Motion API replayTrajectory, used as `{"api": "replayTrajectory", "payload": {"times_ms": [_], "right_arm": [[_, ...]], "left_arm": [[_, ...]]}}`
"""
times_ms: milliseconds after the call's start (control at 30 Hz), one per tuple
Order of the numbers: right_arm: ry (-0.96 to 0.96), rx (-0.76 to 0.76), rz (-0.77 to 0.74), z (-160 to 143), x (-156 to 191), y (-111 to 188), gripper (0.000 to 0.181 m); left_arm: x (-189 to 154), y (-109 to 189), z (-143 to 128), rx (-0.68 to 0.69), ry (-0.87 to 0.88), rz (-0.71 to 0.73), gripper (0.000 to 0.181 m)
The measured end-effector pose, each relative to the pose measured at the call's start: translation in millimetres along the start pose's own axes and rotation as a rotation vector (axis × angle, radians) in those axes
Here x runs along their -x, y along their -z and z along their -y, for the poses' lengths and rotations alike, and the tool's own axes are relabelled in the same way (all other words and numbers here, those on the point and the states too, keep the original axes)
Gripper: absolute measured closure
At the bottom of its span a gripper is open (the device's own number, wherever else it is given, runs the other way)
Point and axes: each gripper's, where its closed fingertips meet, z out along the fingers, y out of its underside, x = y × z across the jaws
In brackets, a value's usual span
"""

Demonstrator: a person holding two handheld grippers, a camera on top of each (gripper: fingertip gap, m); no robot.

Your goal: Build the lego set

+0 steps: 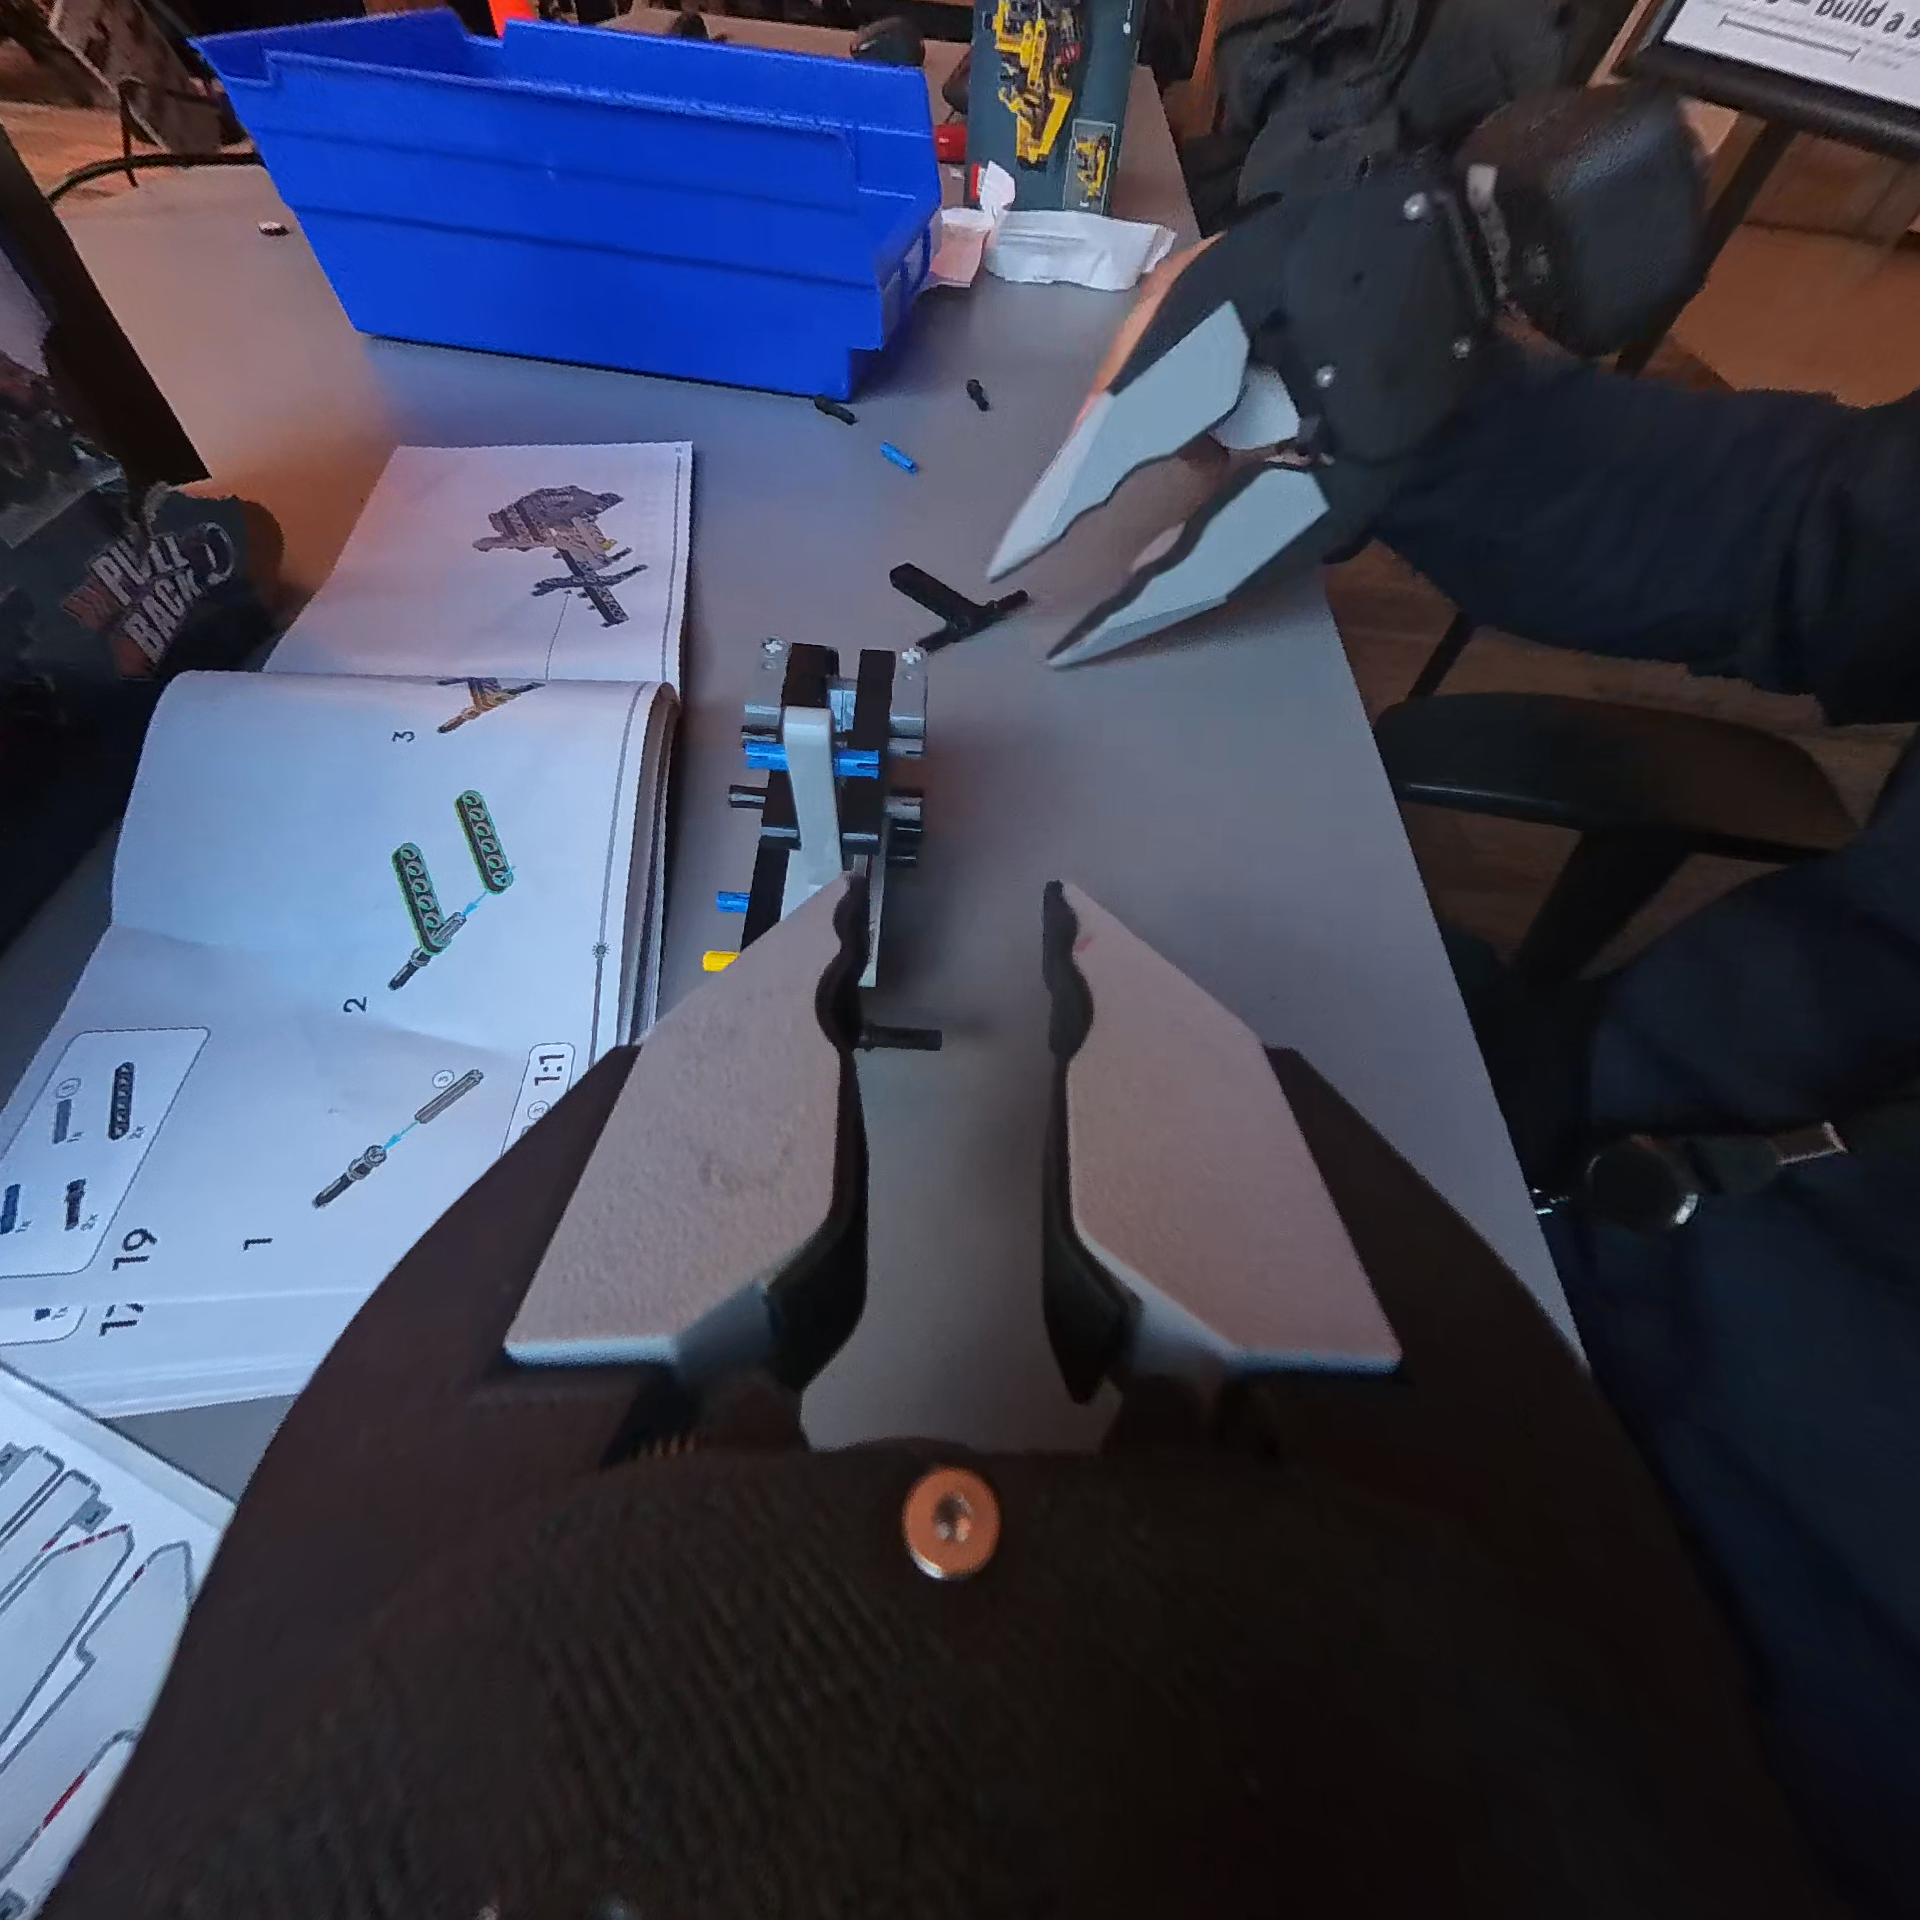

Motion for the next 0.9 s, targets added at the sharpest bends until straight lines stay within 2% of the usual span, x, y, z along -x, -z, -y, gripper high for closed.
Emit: {"api": "replayTrajectory", "payload": {"times_ms": [100, 167, 267, 367, 467, 567, 733, 833, 900], "right_arm": [[-0.100, -0.106, 0.051, 14.6, -7.5, 17.8, 0.145], [-0.169, -0.216, 0.050, 25.0, -27.6, 39.7, 0.142], [-0.280, -0.394, -0.058, 28.4, -83.5, 73.4, 0.143], [-0.448, -0.512, -0.159, 19.0, -142.5, 85.9, 0.153], [-0.639, -0.565, -0.179, 11.5, -183.3, 68.2, 0.147], [-0.754, -0.654, -0.111, 16.2, -197.4, 33.9, 0.146], [-0.782, -0.675, -0.061, 10.7, -190.6, -25.8, 0.155], [-0.809, -0.680, 0.030, 10.2, -171.6, -38.3, 0.155], [-0.781, -0.675, 0.018, 9.9, -168.3, -37.7, 0.158]], "left_arm": [[-2.1, -0.1, 0.9, -0.007, 0.021, -0.022, 0.150], [-2.1, -0.2, 0.3, -0.004, 0.023, -0.023, 0.150], [-2.4, 0.4, 1.9, -0.012, 0.024, -0.023, 0.150], [0.2, 3.2, 6.4, -0.034, 0.036, -0.015, 0.150], [7.2, 9.9, 12.9, -0.075, 0.063, 0.002, 0.148], [18.2, 18.1, 17.0, -0.110, 0.103, 0.026, 0.146], [36.2, 25.3, 14.4, -0.130, 0.190, 0.056, 0.143], [46.1, 26.1, 10.3, -0.118, 0.241, 0.088, 0.144], [48.4, 26.8, 11.9, -0.134, 0.268, 0.076, 0.144]]}}
